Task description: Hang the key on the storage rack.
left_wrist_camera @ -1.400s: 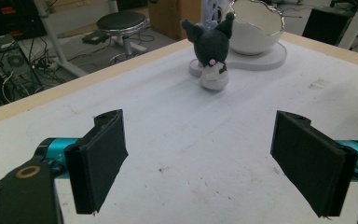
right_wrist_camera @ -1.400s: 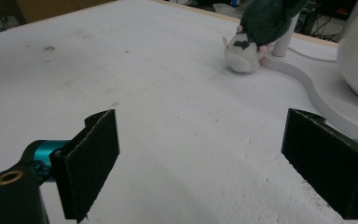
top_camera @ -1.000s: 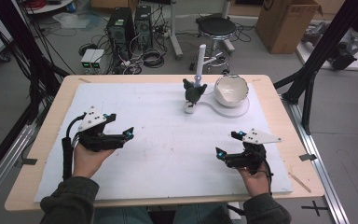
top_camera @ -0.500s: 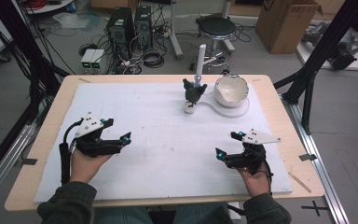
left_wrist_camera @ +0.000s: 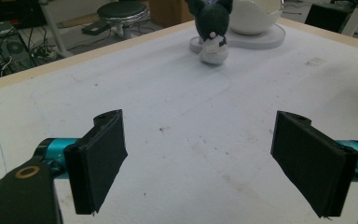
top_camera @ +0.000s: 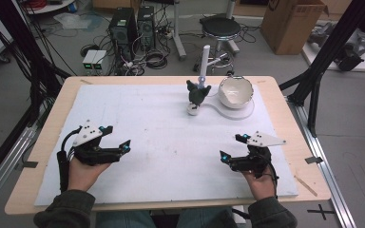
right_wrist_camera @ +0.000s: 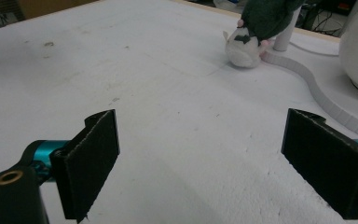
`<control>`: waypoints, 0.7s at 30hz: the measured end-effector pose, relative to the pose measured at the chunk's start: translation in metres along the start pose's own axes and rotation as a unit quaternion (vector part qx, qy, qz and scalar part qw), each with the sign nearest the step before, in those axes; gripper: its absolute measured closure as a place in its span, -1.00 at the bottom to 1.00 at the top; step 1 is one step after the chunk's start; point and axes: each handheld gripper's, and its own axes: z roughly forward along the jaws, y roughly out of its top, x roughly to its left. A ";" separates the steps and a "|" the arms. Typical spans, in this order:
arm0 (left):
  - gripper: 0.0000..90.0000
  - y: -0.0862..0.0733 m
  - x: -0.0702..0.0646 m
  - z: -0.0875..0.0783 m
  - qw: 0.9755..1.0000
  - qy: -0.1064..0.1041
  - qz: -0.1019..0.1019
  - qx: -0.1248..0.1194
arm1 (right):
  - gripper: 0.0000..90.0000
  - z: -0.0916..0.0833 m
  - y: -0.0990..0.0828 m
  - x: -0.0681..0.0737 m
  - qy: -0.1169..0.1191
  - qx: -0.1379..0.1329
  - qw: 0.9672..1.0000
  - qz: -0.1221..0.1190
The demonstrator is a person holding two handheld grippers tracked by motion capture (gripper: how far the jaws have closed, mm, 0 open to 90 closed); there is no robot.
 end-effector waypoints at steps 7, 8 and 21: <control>-0.60 -0.008 0.003 -0.006 1.000 0.009 -0.003 -0.001 | -0.77 0.000 0.000 0.000 -0.003 0.001 1.000 -0.001; -0.60 -0.008 0.003 -0.007 1.000 0.009 -0.003 -0.001 | -0.77 0.000 0.000 0.001 -0.002 0.002 1.000 0.001; -0.60 -0.023 0.003 -0.016 1.000 0.010 0.005 0.008 | -0.77 0.001 0.000 0.001 -0.001 0.005 1.000 0.003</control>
